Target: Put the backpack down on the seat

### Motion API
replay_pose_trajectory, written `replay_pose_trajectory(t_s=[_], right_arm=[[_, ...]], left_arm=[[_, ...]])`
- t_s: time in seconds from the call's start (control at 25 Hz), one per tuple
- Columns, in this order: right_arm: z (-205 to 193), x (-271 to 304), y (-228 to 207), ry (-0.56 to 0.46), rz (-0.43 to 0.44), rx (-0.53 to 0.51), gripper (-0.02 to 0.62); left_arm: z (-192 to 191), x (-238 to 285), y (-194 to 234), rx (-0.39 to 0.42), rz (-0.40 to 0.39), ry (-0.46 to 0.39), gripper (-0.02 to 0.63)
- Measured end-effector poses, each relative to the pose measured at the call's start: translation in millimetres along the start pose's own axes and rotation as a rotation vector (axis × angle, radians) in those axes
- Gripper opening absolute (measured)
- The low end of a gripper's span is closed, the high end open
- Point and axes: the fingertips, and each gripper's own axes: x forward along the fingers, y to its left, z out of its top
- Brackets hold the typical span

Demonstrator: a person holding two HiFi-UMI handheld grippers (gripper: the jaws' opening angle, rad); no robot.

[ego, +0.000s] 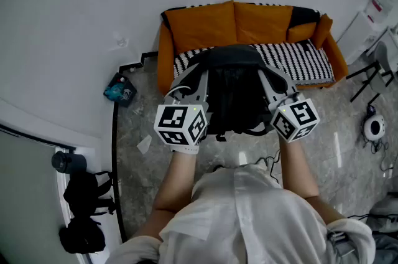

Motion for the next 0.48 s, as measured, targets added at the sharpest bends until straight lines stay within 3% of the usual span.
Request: replay_pose_trajectory(t_s=[0.48], right_arm=[[-3.4,7.8,10.0,-0.007,0.049,0.005,0.026]], left_arm=[[-2.8,-9.5,9.3,-0.019,0.03,-0.013,0.046]])
